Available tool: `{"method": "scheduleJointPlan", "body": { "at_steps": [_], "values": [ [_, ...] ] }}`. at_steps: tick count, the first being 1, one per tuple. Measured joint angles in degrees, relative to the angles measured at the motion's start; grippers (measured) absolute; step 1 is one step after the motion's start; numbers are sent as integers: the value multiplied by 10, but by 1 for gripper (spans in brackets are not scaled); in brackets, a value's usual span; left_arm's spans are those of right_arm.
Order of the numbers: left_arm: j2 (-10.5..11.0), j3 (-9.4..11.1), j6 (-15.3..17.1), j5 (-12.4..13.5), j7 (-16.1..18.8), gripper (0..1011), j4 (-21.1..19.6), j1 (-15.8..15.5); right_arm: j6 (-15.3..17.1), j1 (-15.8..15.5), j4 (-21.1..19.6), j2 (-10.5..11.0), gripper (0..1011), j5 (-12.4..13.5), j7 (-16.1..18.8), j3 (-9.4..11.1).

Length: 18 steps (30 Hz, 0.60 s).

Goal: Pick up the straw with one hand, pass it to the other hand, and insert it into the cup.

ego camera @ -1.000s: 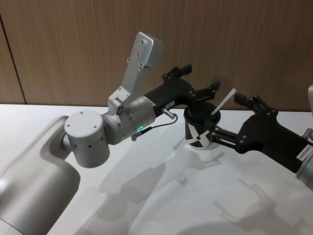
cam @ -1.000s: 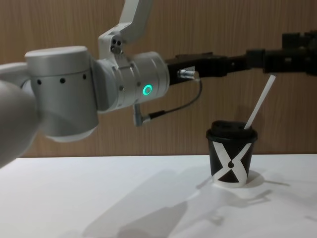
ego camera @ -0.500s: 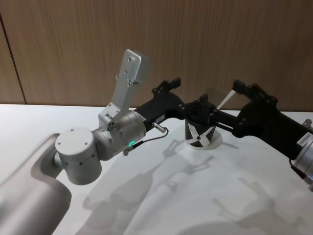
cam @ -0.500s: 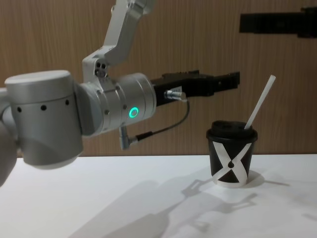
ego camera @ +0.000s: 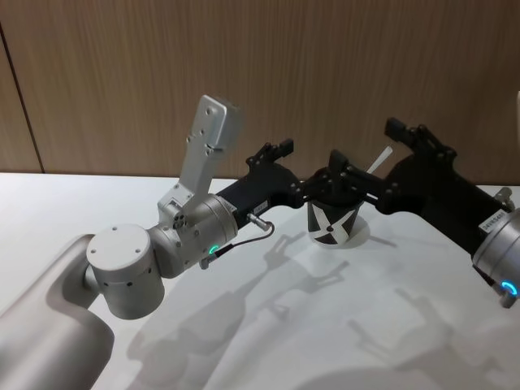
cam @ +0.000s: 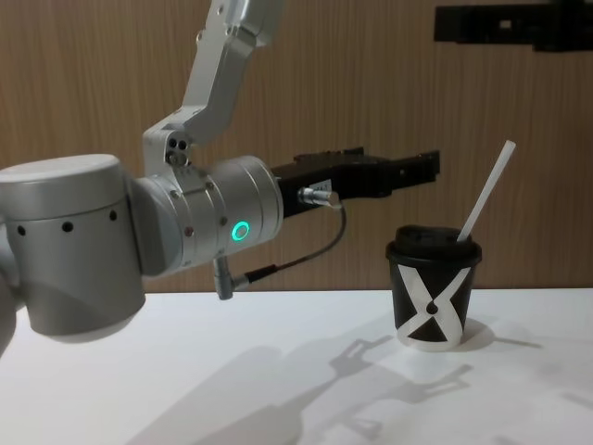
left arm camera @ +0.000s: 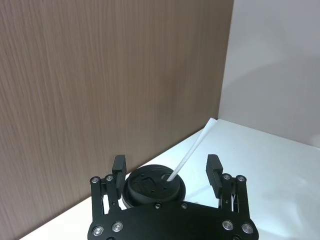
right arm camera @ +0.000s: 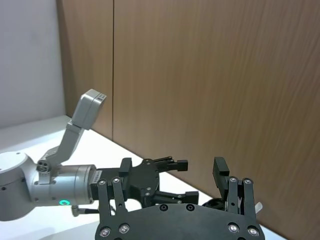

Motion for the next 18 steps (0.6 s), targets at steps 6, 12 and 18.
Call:
{"method": "scheduleJointPlan", "body": {
  "at_steps": [6, 12, 18],
  "values": [
    [0, -1, -1, 1, -4, 1000, -1, 3, -10, 5, 3, -3, 1001, -29, -20, -17],
    [1, -1, 0, 0, -7, 1000, -2, 6, -19, 12, 9, -9, 1001, -55, -36, -34],
    [3, 0, 3, -1, -8, 1000, -4, 8, -26, 18, 16, -15, 1001, -76, -46, -47]
  ]
}}
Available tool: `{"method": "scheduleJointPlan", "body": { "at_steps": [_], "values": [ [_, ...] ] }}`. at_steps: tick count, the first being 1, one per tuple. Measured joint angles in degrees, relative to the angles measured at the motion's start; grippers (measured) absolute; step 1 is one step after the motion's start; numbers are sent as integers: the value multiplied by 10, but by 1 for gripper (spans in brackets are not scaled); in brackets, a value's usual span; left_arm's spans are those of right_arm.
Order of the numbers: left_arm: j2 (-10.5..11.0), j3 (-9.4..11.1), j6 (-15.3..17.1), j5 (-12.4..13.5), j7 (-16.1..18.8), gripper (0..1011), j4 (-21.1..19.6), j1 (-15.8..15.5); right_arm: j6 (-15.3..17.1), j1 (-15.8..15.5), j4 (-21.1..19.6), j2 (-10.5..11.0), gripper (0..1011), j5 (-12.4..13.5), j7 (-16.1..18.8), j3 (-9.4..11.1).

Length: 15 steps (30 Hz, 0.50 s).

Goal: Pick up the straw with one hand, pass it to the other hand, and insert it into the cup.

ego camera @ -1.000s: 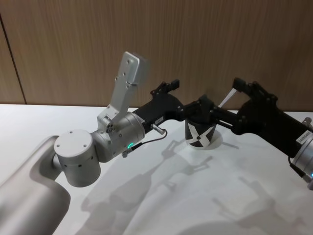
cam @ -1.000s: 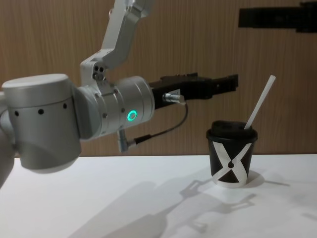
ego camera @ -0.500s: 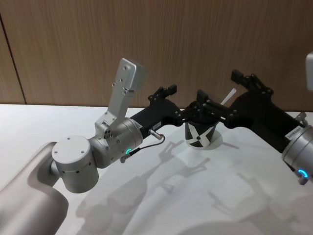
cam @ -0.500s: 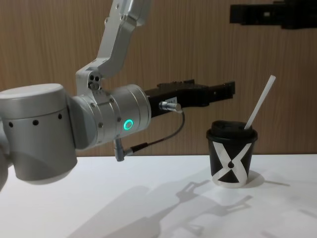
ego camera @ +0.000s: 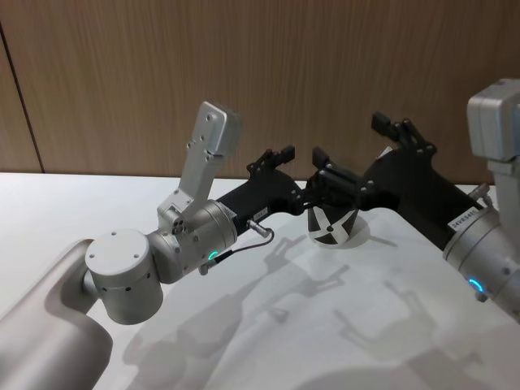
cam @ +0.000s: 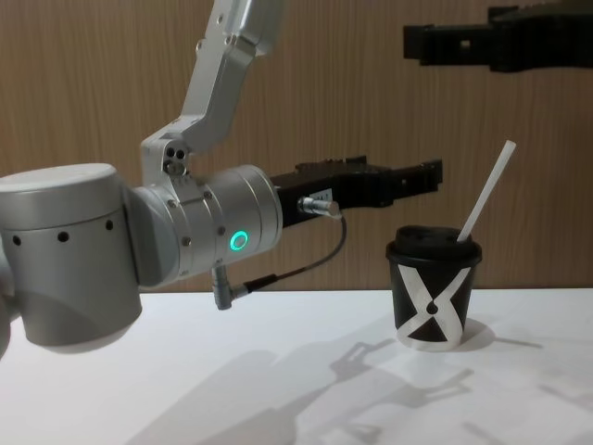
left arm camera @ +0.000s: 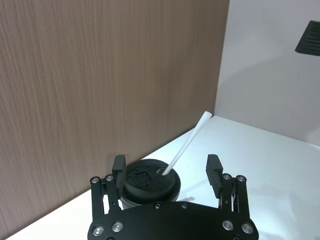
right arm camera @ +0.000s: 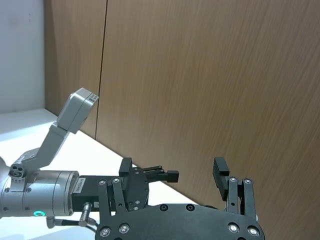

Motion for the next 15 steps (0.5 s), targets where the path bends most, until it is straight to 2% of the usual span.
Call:
{"method": "scheduleJointPlan", "body": {
  "at_steps": [15],
  "values": [
    [1, 1, 4, -2, -1, 1000, -2, 2, -6, 5, 6, -6, 1001, -18, -9, -12]
  ]
}}
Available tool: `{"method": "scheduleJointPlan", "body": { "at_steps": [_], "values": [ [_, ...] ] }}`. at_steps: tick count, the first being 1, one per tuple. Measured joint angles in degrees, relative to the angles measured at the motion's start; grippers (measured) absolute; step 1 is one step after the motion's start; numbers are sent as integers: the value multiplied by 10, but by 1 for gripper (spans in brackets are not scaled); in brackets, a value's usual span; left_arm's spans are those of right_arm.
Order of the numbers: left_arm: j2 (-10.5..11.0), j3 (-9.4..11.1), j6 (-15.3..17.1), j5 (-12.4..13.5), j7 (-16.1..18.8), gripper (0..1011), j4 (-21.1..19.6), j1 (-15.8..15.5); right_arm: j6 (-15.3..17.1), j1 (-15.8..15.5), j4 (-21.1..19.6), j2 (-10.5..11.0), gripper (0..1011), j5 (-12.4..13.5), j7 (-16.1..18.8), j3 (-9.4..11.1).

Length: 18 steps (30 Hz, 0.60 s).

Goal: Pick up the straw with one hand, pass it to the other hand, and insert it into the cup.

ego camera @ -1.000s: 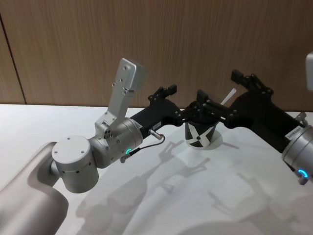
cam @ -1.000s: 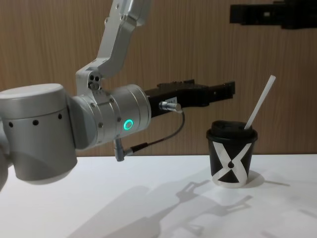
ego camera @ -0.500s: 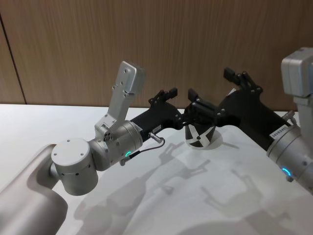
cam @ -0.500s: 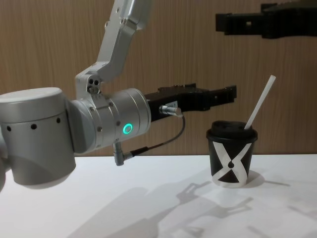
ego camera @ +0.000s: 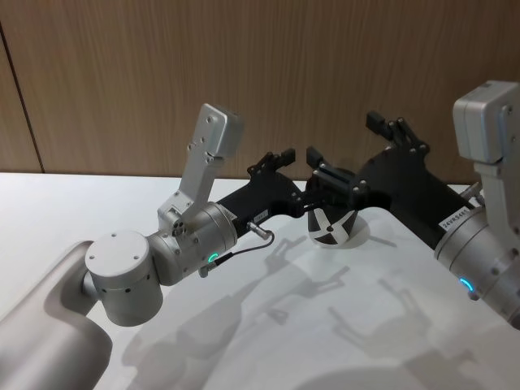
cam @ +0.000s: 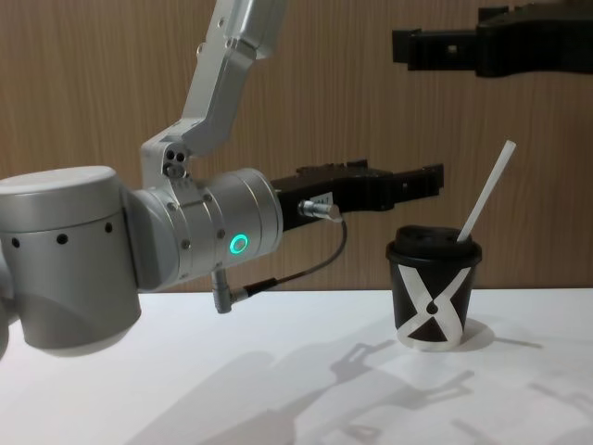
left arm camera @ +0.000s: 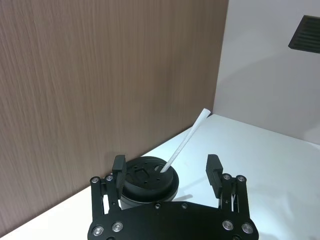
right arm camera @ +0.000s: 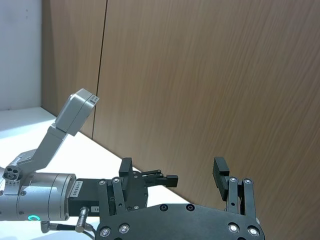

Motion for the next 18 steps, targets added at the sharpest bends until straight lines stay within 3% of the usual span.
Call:
{"method": "scheduleJointPlan", "body": {
  "at_steps": [18],
  "values": [
    [1, 0, 1, -1, 0, 1000, -1, 1, -2, 2, 2, -2, 1001, -6, -3, -4]
  ]
}}
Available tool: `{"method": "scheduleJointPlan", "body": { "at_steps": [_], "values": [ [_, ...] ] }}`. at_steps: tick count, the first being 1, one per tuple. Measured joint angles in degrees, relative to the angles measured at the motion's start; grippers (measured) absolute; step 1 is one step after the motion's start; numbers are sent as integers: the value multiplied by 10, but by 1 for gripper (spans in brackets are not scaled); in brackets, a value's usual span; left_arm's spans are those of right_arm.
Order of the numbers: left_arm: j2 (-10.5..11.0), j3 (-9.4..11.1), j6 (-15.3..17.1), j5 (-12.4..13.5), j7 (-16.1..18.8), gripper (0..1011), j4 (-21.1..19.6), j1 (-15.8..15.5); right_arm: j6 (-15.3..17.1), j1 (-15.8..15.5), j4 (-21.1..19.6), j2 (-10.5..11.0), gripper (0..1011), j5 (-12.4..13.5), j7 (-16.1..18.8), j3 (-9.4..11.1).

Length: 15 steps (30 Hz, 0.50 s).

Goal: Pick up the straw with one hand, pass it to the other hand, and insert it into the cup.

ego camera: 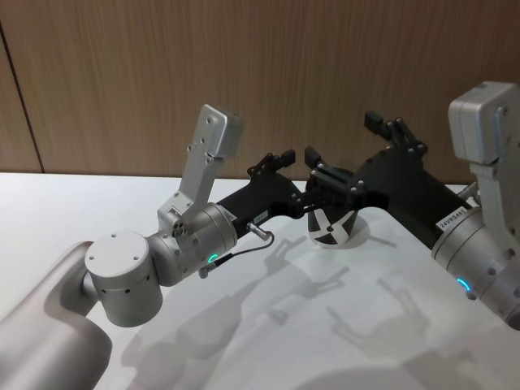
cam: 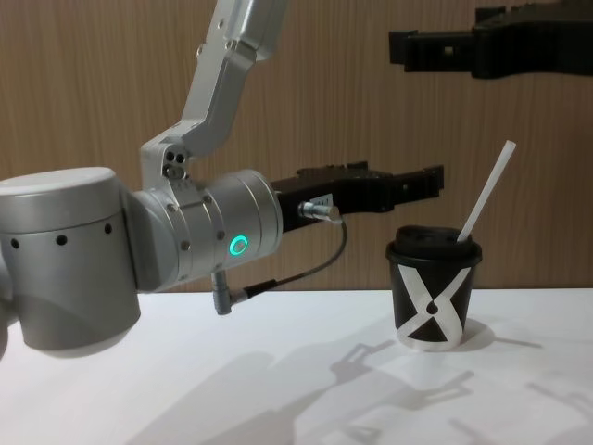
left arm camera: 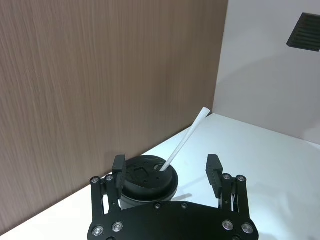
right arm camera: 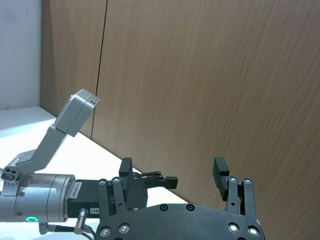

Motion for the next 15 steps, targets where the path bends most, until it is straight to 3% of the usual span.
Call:
{"method": "scheduleJointPlan", "body": {
  "at_steps": [15],
  "values": [
    [0, 0, 0, 0, 0, 1000, 0, 0, -1, 1, 1, 0, 1001, -1, -1, -1]
  ]
}}
